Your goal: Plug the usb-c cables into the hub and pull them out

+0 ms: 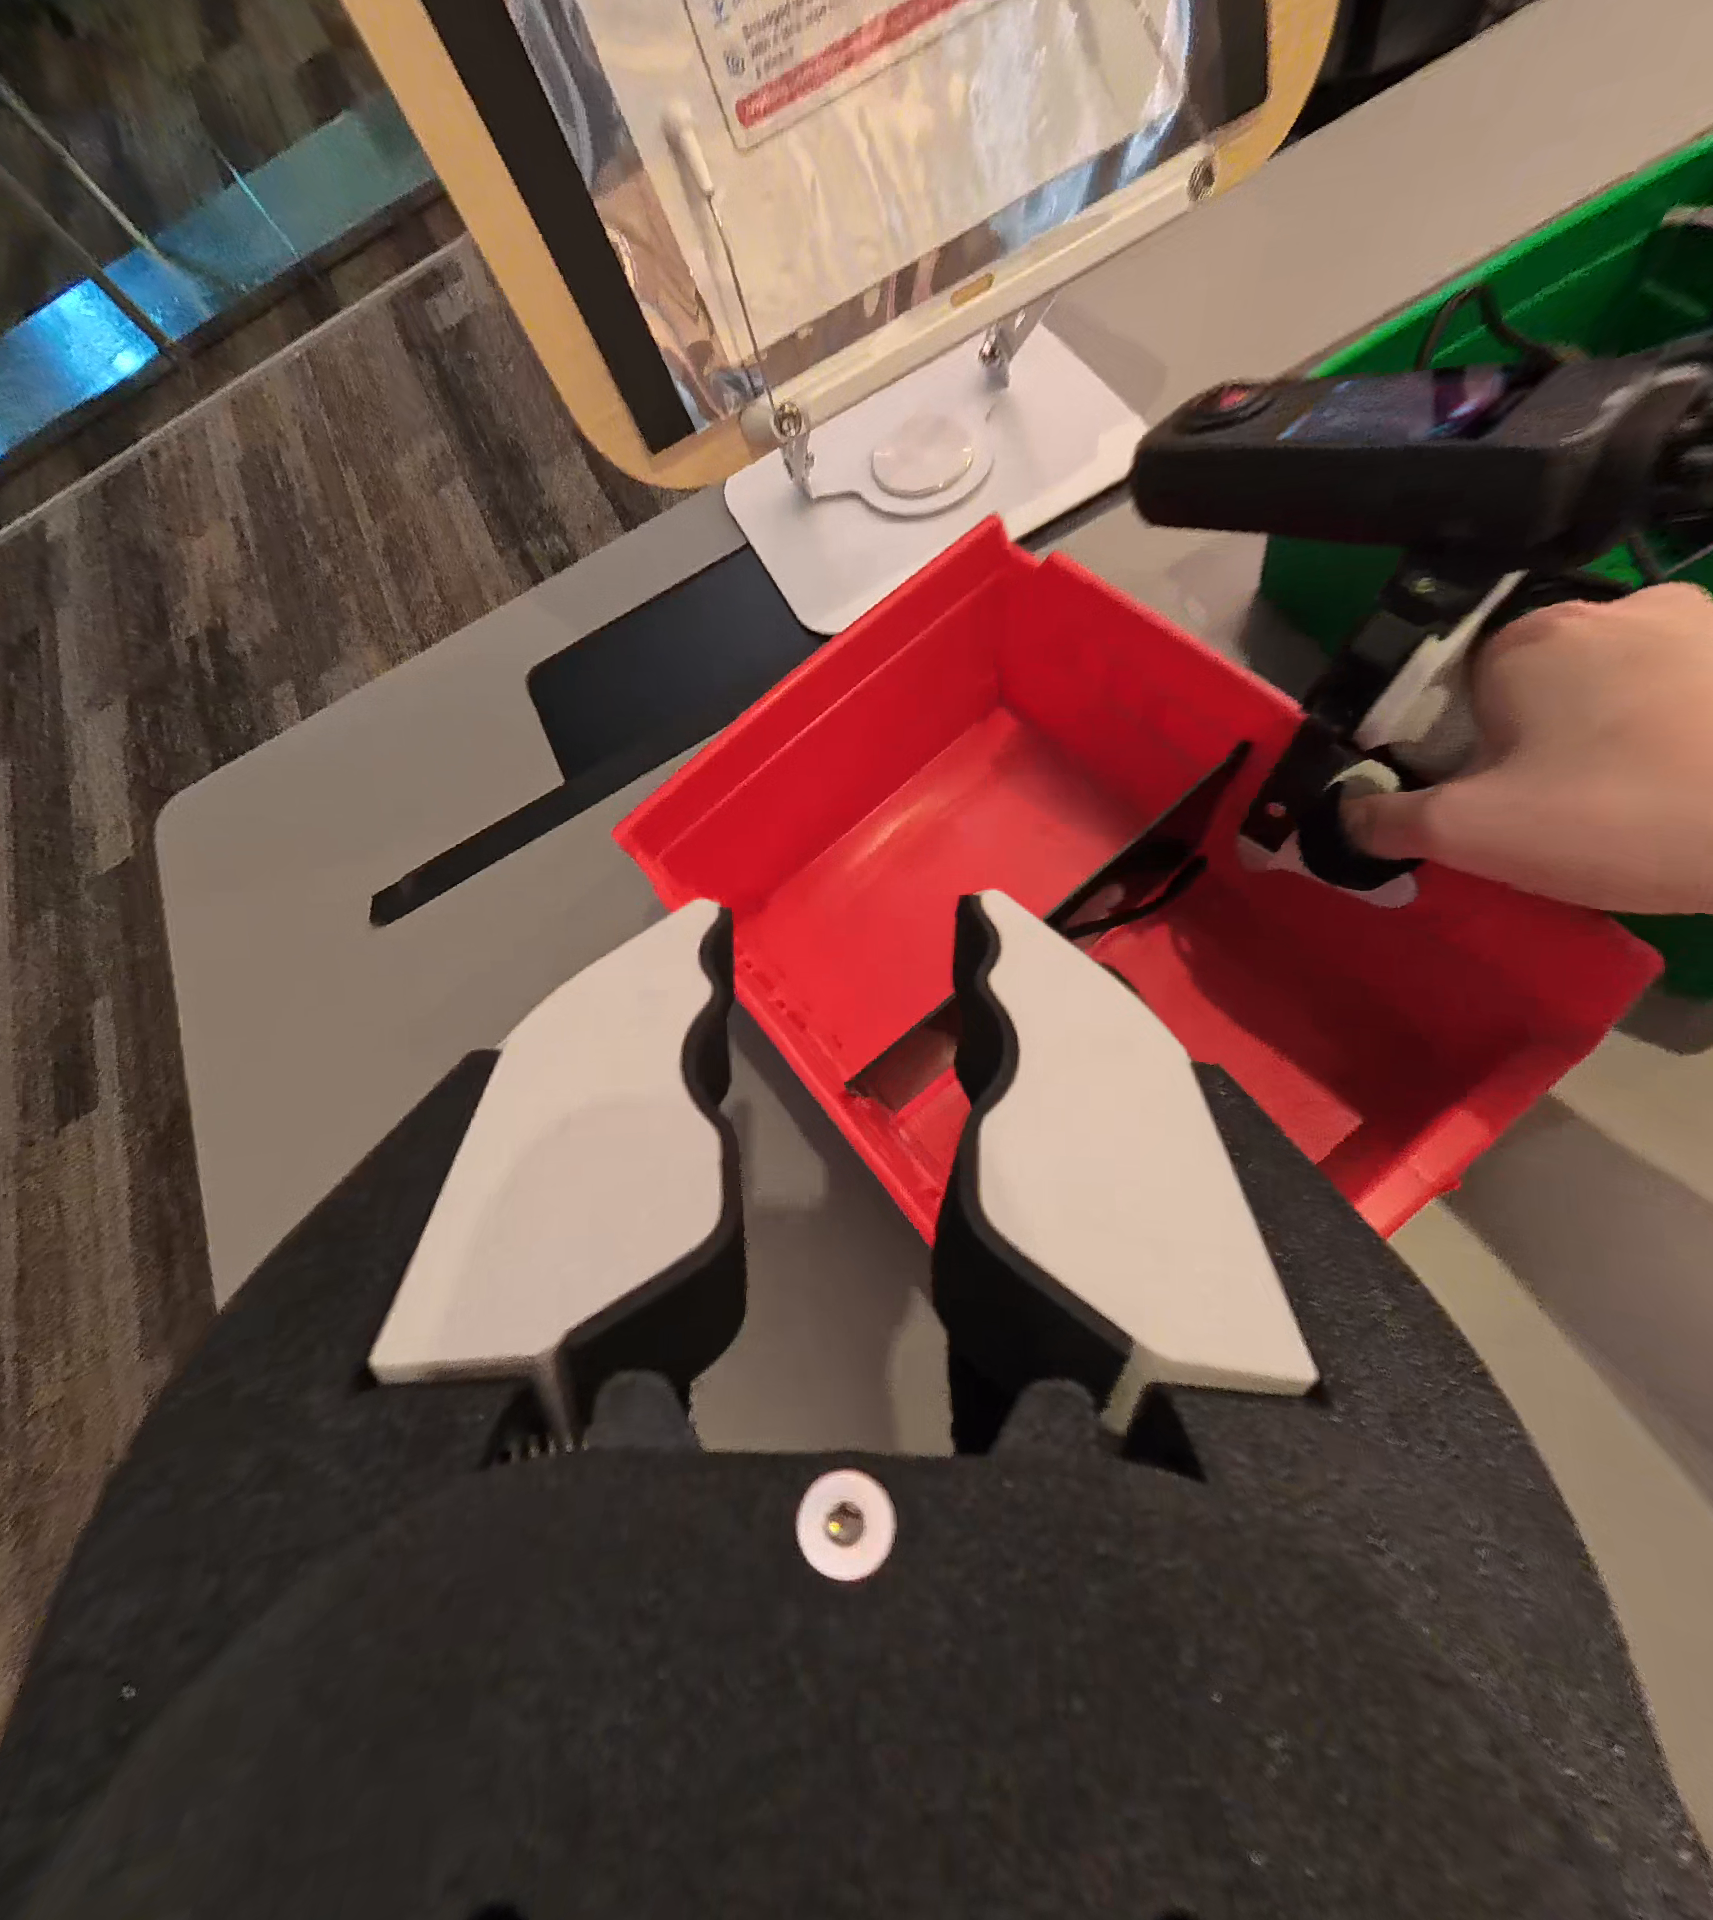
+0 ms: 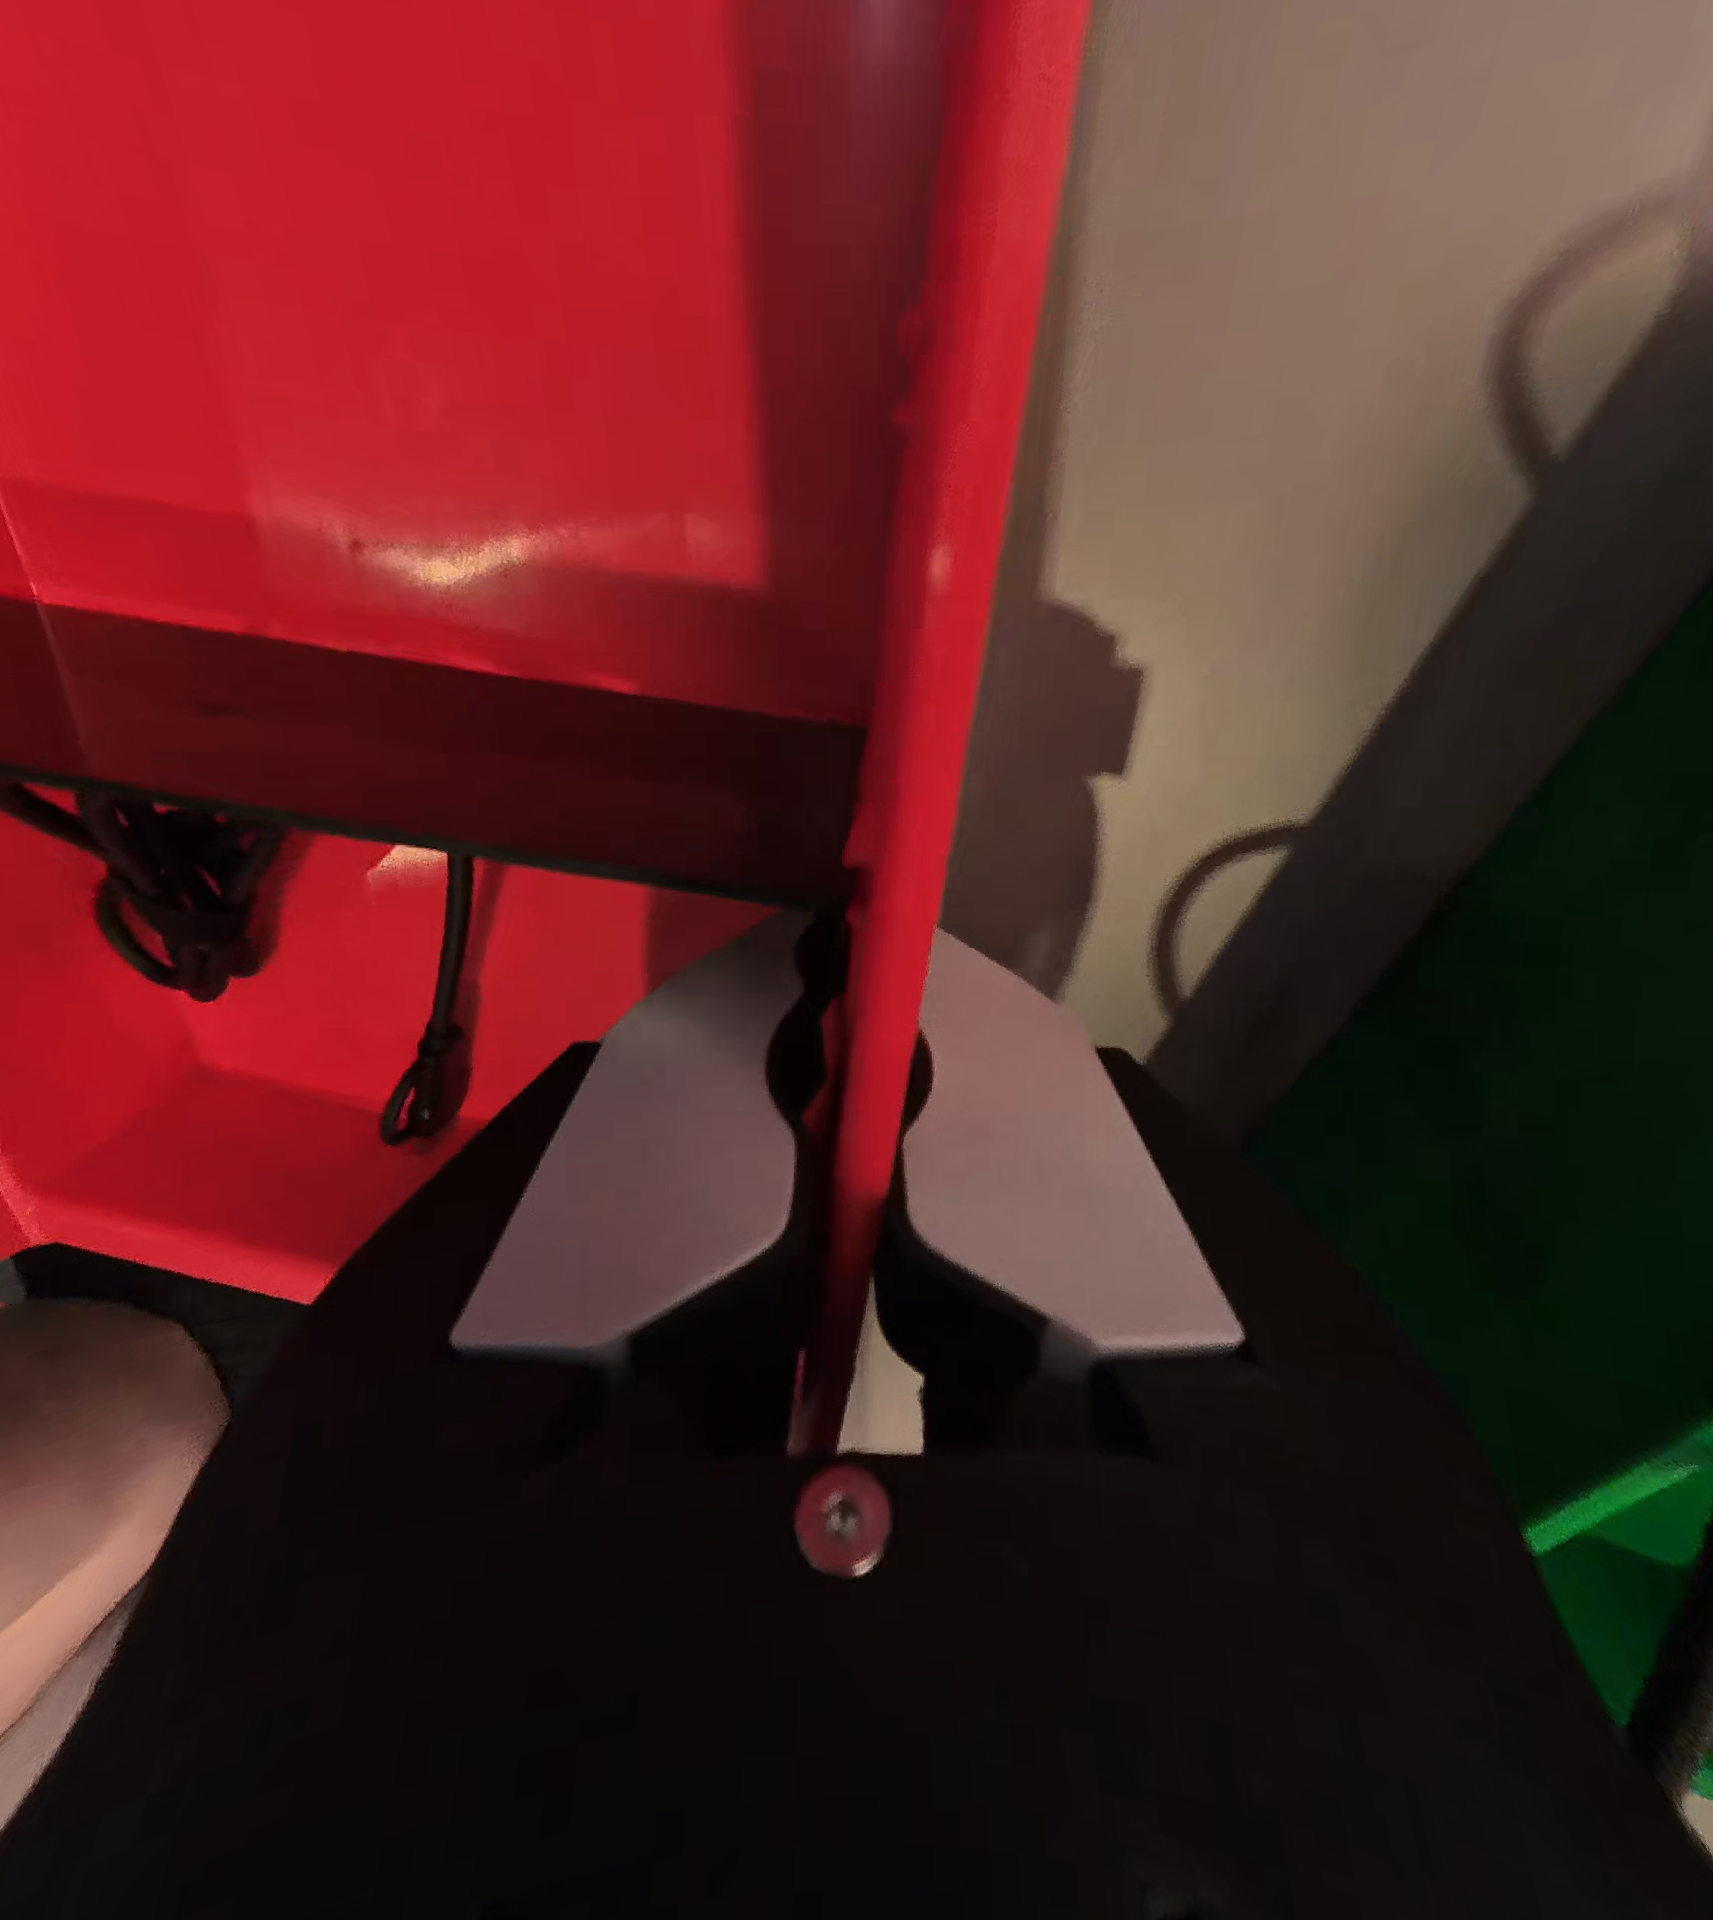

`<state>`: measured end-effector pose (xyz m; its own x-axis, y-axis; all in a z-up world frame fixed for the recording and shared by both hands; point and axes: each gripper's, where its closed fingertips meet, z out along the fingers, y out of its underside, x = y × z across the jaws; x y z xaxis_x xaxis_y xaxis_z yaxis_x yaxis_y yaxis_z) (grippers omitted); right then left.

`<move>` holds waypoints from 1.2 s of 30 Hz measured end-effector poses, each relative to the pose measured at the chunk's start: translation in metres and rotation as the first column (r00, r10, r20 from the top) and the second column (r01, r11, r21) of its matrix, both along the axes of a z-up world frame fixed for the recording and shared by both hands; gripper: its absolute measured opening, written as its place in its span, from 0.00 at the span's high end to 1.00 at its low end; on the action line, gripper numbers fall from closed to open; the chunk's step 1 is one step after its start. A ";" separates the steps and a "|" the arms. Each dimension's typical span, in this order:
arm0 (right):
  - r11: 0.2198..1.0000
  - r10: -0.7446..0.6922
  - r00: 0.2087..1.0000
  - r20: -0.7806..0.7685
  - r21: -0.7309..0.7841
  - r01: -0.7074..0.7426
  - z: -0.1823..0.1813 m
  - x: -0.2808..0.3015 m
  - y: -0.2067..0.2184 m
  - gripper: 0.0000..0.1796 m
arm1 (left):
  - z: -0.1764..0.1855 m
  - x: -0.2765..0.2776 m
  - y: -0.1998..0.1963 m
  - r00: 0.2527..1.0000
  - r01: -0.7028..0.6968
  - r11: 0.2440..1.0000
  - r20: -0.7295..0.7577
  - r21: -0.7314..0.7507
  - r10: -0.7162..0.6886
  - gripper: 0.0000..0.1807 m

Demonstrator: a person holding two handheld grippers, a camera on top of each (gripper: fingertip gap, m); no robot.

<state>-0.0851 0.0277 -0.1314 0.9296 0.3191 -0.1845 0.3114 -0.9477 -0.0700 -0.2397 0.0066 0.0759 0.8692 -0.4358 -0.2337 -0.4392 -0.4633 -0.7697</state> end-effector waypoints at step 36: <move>0.815 -0.577 0.814 -0.058 0.025 0.579 0.159 0.444 -0.107 0.96 | -0.056 0.137 -0.006 0.858 0.389 0.845 0.478 -0.366 -0.188 0.59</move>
